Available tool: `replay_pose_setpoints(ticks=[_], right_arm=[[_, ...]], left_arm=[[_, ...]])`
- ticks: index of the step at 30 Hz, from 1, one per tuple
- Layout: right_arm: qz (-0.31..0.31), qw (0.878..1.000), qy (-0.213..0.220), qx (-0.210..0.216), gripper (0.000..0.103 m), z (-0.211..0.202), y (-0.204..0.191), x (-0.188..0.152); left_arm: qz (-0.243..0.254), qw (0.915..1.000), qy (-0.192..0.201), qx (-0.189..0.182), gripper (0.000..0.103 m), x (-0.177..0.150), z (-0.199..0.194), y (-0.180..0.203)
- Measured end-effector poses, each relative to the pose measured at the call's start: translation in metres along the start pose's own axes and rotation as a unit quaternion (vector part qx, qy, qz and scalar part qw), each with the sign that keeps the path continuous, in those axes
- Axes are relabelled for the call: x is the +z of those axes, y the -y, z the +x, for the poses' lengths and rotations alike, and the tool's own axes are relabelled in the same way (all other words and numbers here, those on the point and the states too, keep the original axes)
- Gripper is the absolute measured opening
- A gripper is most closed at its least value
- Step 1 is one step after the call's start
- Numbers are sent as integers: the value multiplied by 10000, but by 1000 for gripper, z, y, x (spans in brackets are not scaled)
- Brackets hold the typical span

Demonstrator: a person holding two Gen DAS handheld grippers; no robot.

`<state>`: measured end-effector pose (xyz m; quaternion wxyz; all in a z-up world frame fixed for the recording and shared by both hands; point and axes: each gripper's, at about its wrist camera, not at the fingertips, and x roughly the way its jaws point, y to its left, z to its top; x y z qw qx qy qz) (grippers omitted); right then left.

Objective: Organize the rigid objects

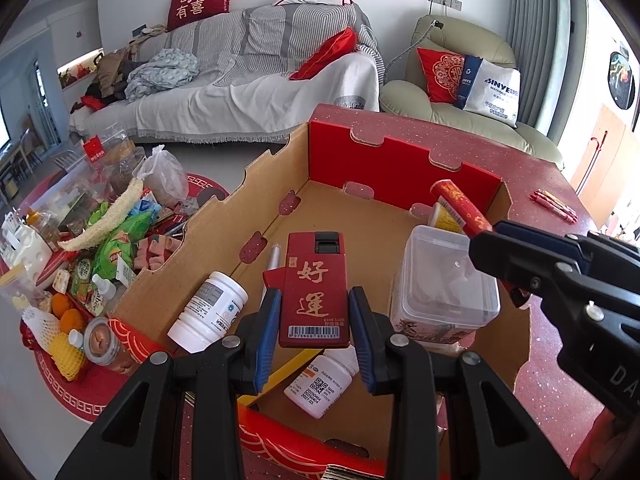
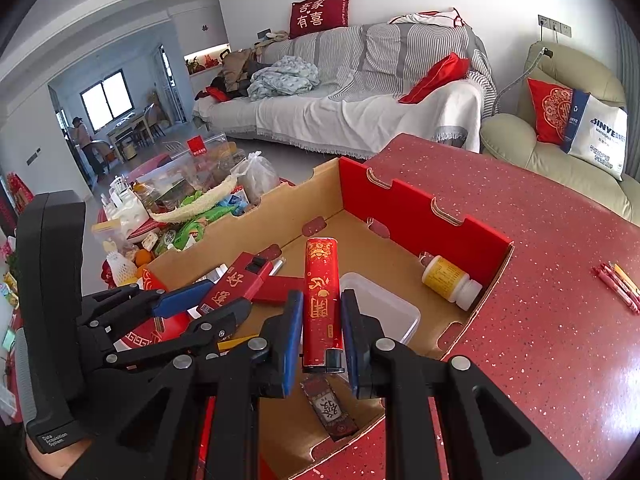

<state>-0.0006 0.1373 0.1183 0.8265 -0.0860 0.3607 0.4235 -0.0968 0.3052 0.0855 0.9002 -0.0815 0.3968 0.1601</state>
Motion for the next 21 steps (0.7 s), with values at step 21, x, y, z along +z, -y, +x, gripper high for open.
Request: replay_pose_setpoints(ticks=[21], right_arm=[[-68, 9999, -64, -42, 20, 13, -1, 10]], left_arm=[[17, 10000, -56, -6, 37, 7, 6, -2]])
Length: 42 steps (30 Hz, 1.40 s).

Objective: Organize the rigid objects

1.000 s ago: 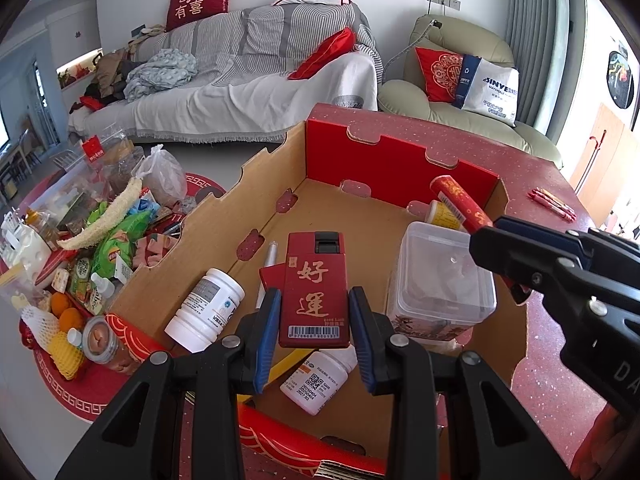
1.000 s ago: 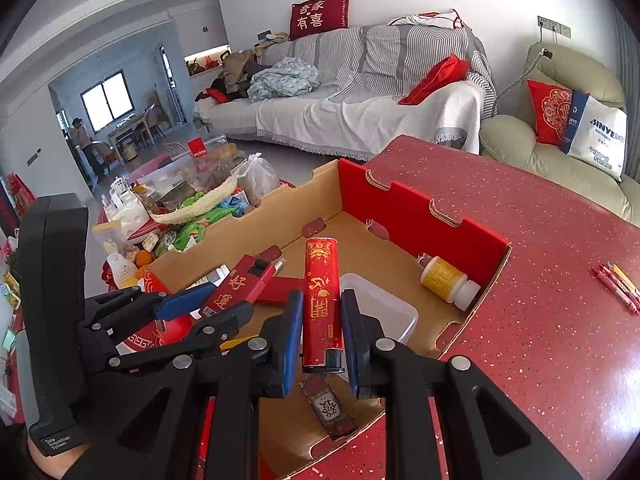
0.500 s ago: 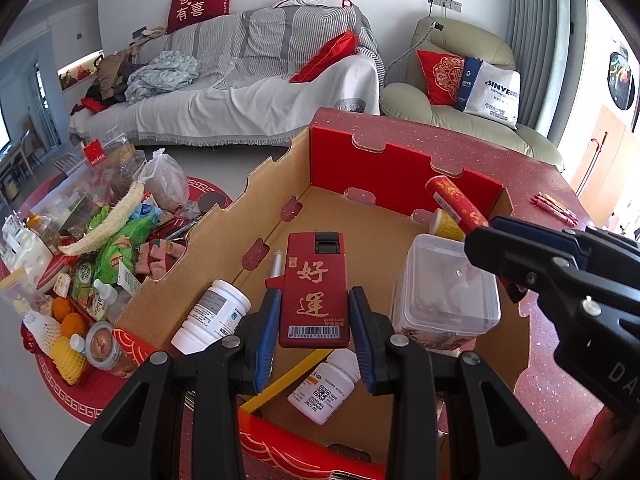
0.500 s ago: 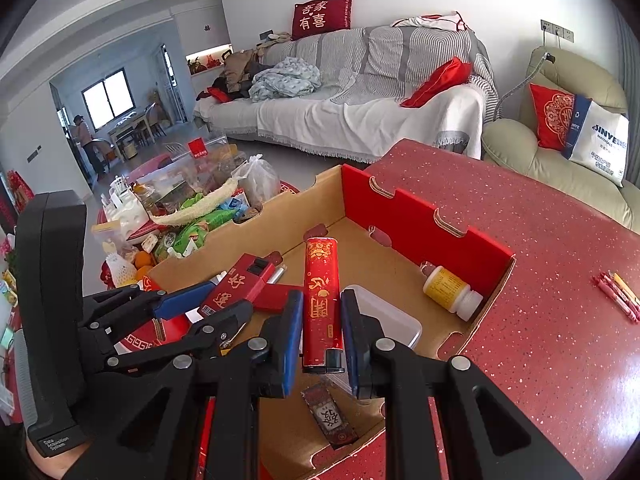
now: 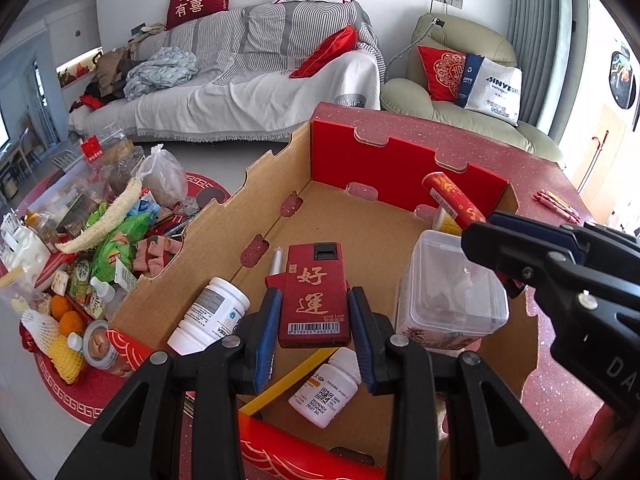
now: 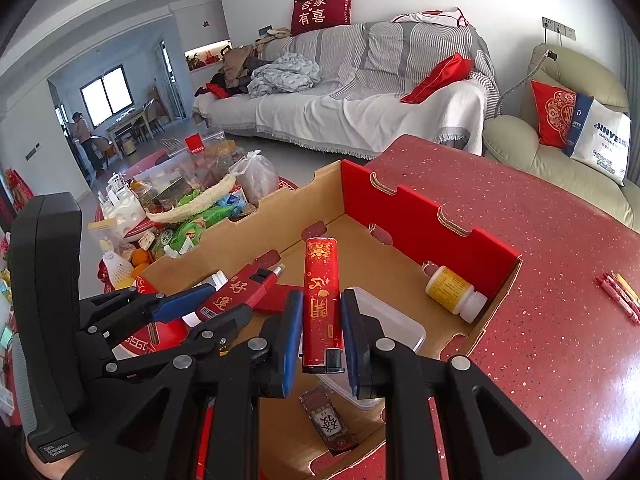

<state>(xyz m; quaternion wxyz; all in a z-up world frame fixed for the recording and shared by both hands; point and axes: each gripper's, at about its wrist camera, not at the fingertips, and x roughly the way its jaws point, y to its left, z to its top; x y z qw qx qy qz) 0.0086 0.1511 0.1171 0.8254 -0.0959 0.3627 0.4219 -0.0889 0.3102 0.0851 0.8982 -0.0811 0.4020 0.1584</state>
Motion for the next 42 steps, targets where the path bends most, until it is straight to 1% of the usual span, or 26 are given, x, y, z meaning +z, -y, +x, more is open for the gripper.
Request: replay_pose_setpoints(ticks=[5, 8, 9, 10, 12, 14, 15, 16, 19, 22, 23, 24, 25, 26, 28, 36, 42], right_arm=[[1, 10000, -6, 6, 20, 0, 0, 0], [-3, 10000, -33, 47, 20, 1, 1, 2], [26, 10000, -18, 48, 20, 1, 2, 3], [57, 10000, -8, 50, 21, 1, 3, 4], [122, 9999, -4, 40, 21, 0, 7, 5], [210, 9997, 50, 62, 47, -3, 11, 5], [245, 9996, 122, 47, 71, -6, 12, 4], [254, 9995, 205, 48, 73, -10, 14, 4], [277, 9991, 307, 29, 73, -18, 17, 5], [315, 9988, 386, 14, 73, -27, 20, 4], [338, 9986, 409, 3, 73, -29, 21, 4], [364, 9984, 424, 9, 73, -31, 24, 3], [391, 9983, 437, 9, 73, -33, 26, 2], [413, 9981, 453, -6, 73, -35, 27, 2], [455, 9979, 464, -31, 73, -38, 31, 0], [574, 9971, 496, -78, 73, -44, 42, -4], [572, 9970, 507, -78, 73, -45, 43, -5]], left_arm=[[13, 10000, -15, -15, 37, 0, 2, 0], [125, 9999, -61, -43, 37, 0, 5, 3], [162, 9998, -57, -55, 39, 1, 5, 3], [193, 9998, -51, -34, 42, 1, 5, 5], [237, 9997, 18, 62, 66, 2, 3, 7], [337, 9994, 74, 36, 74, 2, 0, 11], [399, 9992, 91, 26, 77, 3, -1, 13], [429, 9990, 106, 25, 79, 4, -2, 14], [364, 9993, 62, -74, 84, 7, -1, 14], [300, 9992, 81, -232, 90, 9, -4, 14], [325, 9991, 124, -238, 93, 9, -6, 16], [350, 9990, 175, -210, 100, 9, -9, 17], [374, 9988, 248, -188, 103, 9, -12, 19], [382, 9985, 328, -191, 103, 9, -15, 20], [352, 9985, 364, -223, 103, 11, -18, 21], [260, 9991, 284, -197, 103, 12, -18, 21], [127, 9991, 296, -270, 103, 13, -21, 19]])
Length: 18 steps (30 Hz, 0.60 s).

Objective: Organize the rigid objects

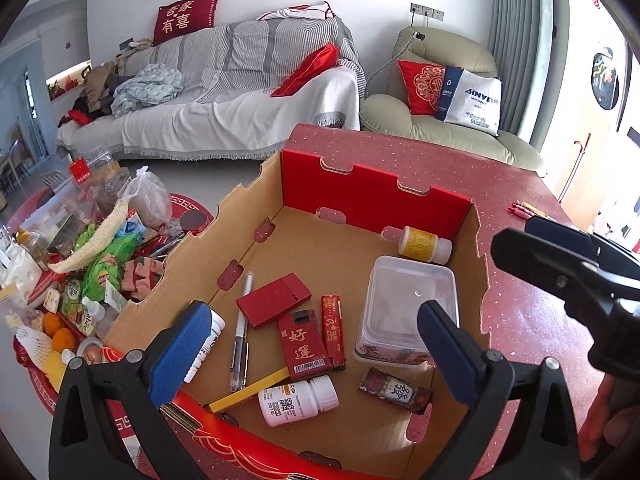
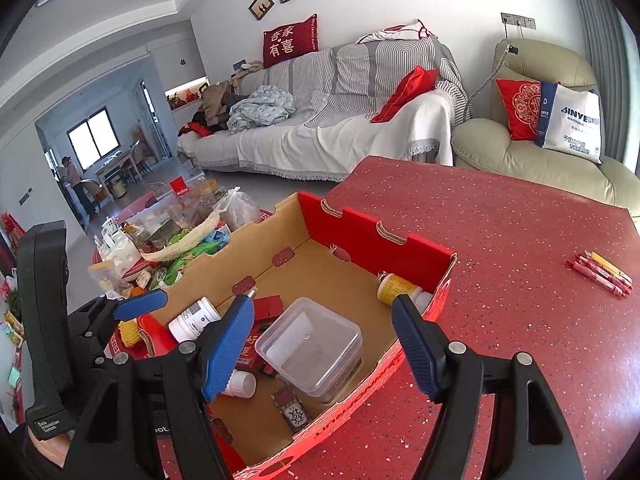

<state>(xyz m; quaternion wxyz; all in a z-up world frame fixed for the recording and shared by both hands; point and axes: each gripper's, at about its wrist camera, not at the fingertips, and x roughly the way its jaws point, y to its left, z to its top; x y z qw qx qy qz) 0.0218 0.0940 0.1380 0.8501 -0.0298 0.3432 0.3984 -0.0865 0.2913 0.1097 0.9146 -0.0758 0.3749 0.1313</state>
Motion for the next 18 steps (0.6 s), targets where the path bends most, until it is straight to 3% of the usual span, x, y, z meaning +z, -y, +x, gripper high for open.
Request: replay_pose_setpoints(ticks=[6, 18], right_arm=[[31, 10000, -1, 1, 73, -2, 2, 0], [86, 10000, 10, -29, 73, -6, 8, -1]], left_arm=[[11, 10000, -10, 85, 103, 2, -2, 1], [82, 9998, 7, -164, 103, 0, -7, 9]])
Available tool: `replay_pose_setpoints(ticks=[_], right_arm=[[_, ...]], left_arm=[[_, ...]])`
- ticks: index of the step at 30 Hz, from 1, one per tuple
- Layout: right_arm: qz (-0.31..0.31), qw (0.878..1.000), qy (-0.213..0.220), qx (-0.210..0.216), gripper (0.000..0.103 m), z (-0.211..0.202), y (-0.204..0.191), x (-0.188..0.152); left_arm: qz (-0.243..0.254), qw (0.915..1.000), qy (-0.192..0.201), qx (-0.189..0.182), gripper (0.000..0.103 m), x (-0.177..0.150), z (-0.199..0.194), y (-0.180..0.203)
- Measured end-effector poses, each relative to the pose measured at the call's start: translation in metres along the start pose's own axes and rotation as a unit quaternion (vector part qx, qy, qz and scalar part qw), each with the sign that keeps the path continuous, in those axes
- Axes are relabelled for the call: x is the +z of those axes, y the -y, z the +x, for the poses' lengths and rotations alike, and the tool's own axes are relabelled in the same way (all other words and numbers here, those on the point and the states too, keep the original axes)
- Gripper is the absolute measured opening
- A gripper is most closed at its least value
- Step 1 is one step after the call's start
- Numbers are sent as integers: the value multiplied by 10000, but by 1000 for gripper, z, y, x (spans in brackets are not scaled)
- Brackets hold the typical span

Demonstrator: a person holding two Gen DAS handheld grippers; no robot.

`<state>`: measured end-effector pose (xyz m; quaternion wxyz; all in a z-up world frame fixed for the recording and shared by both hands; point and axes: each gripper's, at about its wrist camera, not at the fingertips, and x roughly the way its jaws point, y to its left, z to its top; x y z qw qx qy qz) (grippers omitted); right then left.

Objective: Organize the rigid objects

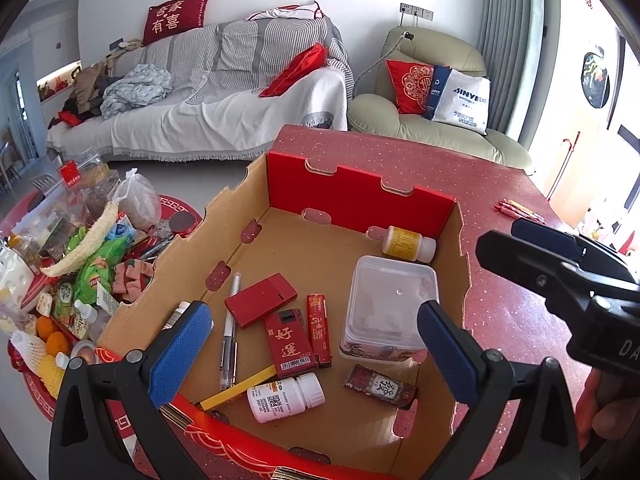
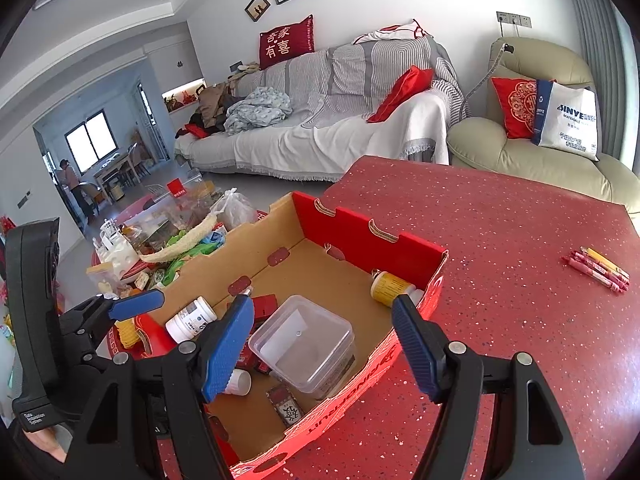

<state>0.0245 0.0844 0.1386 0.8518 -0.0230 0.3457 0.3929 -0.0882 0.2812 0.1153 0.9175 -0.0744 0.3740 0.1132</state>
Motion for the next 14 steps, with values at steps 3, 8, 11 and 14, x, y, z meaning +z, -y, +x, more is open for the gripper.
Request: replay_pose_setpoints(ticks=[3, 8, 11, 14], right_arm=[[33, 10000, 7, -10, 73, 0, 3, 0], [59, 10000, 29, -29, 73, -2, 6, 0], [81, 10000, 33, -31, 73, -3, 7, -1], [105, 9999, 28, -37, 73, -3, 9, -1]], left_arm=[[-38, 9998, 38, 199, 103, -1, -4, 4], [160, 9984, -324, 446, 103, -5, -1, 9], [307, 9974, -283, 590, 103, -10, 0, 12], [308, 9971, -451, 524, 103, -10, 6, 12]])
